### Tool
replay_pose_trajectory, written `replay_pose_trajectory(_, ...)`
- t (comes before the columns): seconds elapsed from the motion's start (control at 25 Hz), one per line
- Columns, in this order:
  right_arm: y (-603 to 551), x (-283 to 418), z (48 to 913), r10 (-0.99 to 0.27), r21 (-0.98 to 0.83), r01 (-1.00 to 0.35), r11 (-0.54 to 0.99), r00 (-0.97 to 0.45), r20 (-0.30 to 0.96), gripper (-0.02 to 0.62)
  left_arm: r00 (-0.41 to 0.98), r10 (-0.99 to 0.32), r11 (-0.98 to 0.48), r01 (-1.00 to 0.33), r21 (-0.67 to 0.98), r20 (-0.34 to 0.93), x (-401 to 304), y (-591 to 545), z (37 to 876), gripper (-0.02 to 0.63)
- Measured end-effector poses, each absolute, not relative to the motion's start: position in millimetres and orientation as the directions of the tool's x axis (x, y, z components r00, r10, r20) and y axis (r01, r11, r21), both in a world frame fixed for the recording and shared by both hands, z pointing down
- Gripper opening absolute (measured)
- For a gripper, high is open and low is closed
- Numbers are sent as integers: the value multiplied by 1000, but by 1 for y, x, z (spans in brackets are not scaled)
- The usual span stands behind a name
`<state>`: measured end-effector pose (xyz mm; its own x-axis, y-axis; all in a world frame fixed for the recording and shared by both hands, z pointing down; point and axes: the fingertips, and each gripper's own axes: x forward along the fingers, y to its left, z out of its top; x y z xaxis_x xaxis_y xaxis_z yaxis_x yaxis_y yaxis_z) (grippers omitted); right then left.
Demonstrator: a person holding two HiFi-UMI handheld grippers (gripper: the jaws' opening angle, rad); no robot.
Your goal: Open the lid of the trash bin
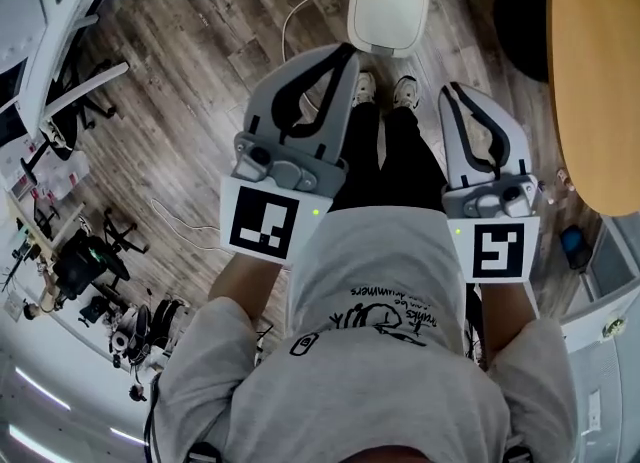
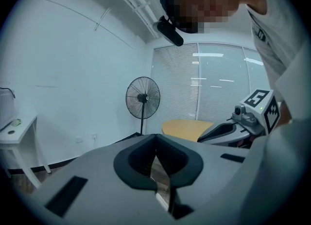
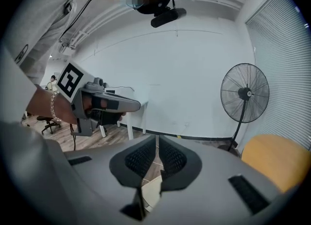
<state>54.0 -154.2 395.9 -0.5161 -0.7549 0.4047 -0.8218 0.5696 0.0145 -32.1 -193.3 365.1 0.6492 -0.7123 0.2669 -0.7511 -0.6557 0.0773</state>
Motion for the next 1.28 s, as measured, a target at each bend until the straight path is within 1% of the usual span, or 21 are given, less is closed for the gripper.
replay_pose_trajectory(0.16,-152,53,428,-728,13,-809,588,-521,446,31,654,-701,-662,-745,80,285,-29,-196,391,15)
replay_pose_trajectory(0.56,-158,47,496,-699,23,-789,613,-529,481,30,653,-684,-670,-738,74,324,-28,-201,458,15)
replay_pose_trajectory(0.76,-149,45,531,-662,58,-754,655,-535,525,29,649,-679,-667,-741,83,343,-25,-199,491,15)
replay_pose_trajectory(1.04,-151,39,574,-641,85,-728,680,-535,551,31,658,-670,-674,-733,89,343,-25,-200,532,15)
replay_pose_trajectory(1.28,-143,40,603,-611,125,-693,710,-518,599,31,658,-666,-675,-732,92,352,-20,-192,554,15)
